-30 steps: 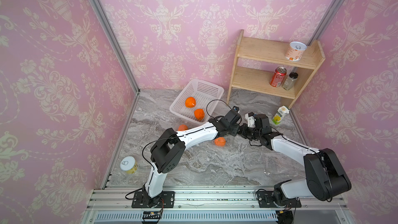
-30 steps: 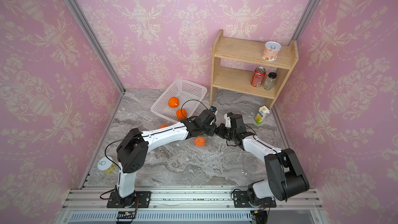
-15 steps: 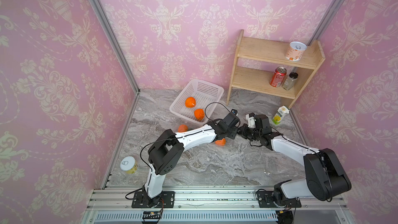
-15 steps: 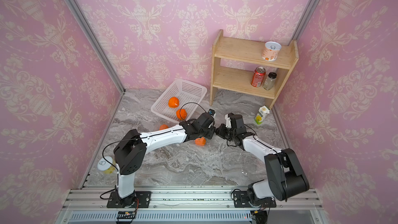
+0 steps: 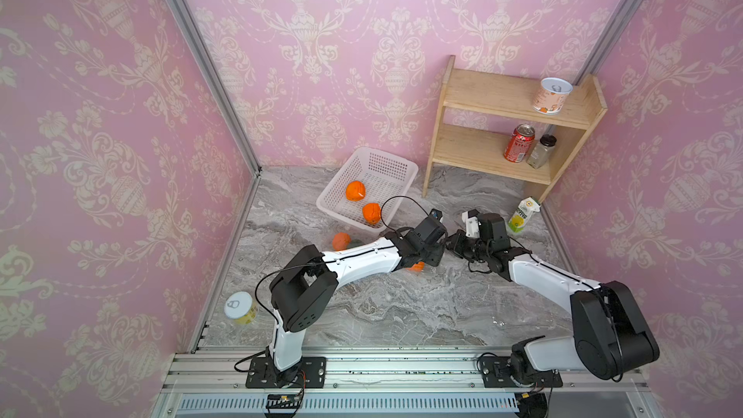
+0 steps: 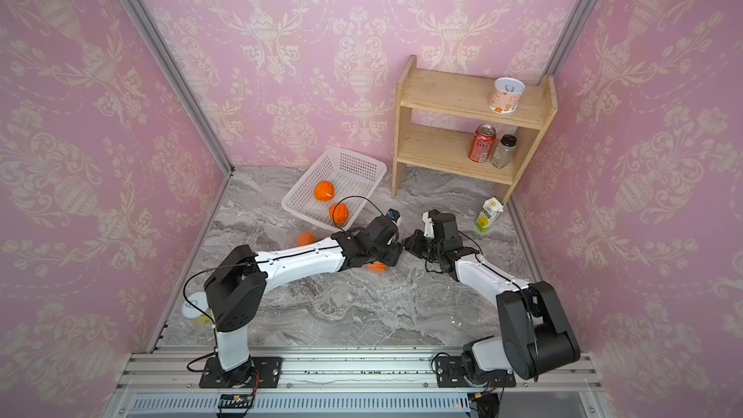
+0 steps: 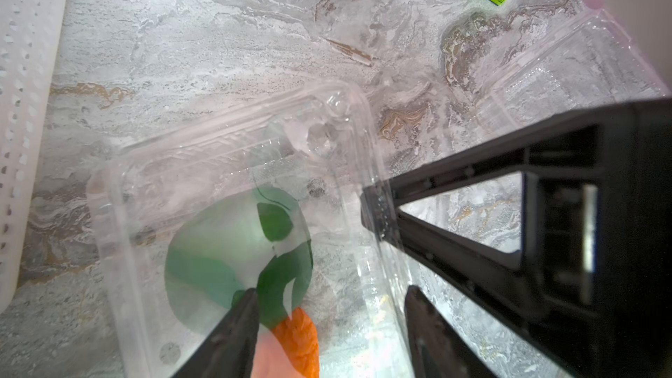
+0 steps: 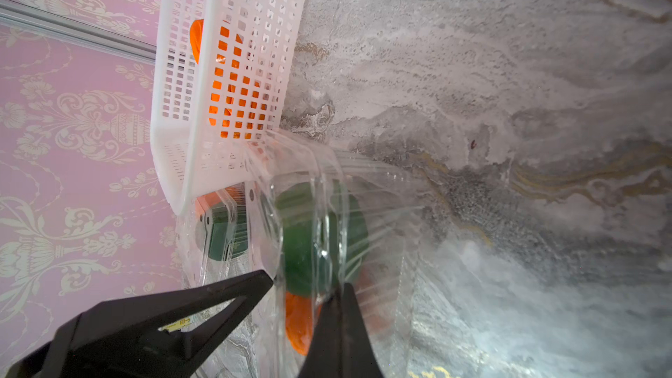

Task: Take oranges out of containers
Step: Open the packing box at the center of the board.

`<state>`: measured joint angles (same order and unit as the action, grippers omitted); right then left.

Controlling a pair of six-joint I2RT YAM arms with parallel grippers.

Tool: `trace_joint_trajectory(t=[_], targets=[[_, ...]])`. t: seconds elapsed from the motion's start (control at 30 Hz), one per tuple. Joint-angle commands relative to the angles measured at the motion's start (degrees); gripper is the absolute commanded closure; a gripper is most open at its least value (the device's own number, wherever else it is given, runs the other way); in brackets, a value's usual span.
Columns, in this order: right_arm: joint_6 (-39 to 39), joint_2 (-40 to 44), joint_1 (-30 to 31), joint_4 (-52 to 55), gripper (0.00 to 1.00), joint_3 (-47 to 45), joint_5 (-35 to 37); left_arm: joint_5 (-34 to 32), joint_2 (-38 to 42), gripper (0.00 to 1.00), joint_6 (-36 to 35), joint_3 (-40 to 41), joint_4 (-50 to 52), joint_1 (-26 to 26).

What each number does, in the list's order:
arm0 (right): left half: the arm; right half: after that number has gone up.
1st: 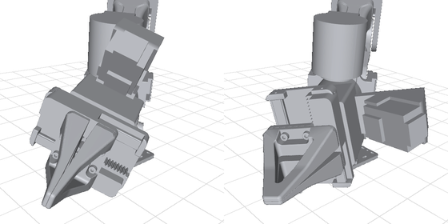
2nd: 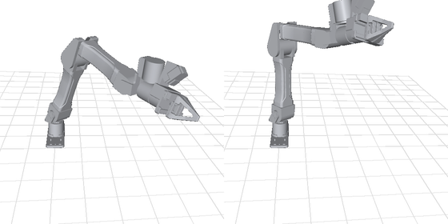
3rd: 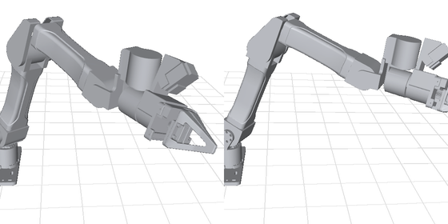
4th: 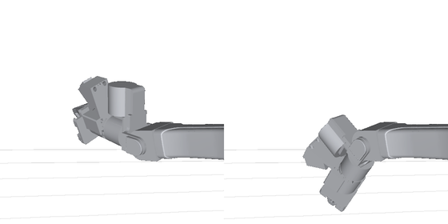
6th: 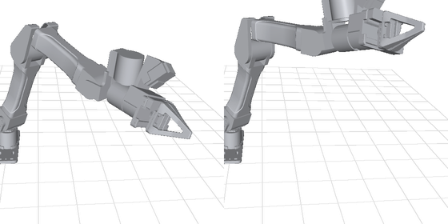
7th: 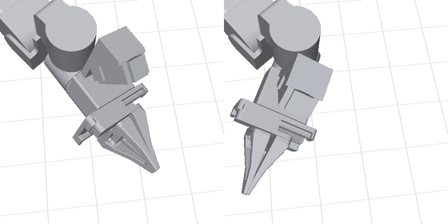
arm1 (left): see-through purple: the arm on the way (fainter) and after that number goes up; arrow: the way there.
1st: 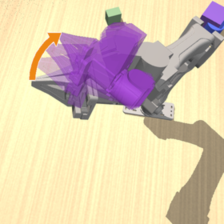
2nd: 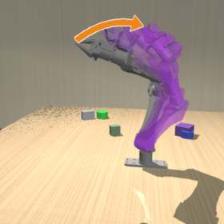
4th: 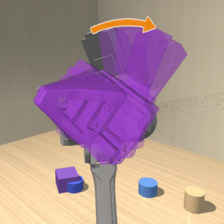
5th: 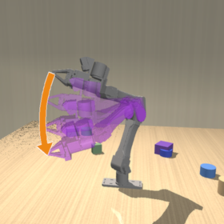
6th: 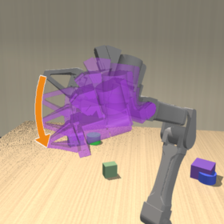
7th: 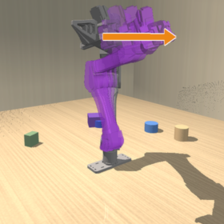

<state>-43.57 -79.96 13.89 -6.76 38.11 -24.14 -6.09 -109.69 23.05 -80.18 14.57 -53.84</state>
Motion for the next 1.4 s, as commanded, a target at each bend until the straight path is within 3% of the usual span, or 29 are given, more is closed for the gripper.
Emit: trace_joint_trajectory(t=[0.0,0.43,0.6,1.1,1.2,1.37], targets=[[-0.54,1.74,0.09,-4.53,1.0,0.04,-2.55,3.4,-1.02,0.32,1.02,0.19,0.94,-0.65],[-0.97,2.49,0.0,-5.17,1.0,-0.77,-2.87,1.22,-3.27,0.32,0.21,-3.03,3.6,-0.65],[-1.21,3.06,0.04,-5.23,1.0,-1.27,-2.8,-1.7,-5.11,0.52,-0.36,-3.93,5.04,-0.65],[-1.77,4.12,-0.09,-5.89,1.0,-1.29,-3.1,-2.44,-9.89,0.86,-1.42,-9.72,10.05,-0.56],[-1.74,3.91,-0.06,-5.82,1.0,-1.28,-3.11,-2.57,-9.77,1.0,-1.84,-9.92,10.26,-0.56],[-1.7,4.11,-0.26,-5.57,1.0,-1.45,-2.81,-2.25,-9.65,1.0,-2.61,-10.09,10.56,-0.56]])
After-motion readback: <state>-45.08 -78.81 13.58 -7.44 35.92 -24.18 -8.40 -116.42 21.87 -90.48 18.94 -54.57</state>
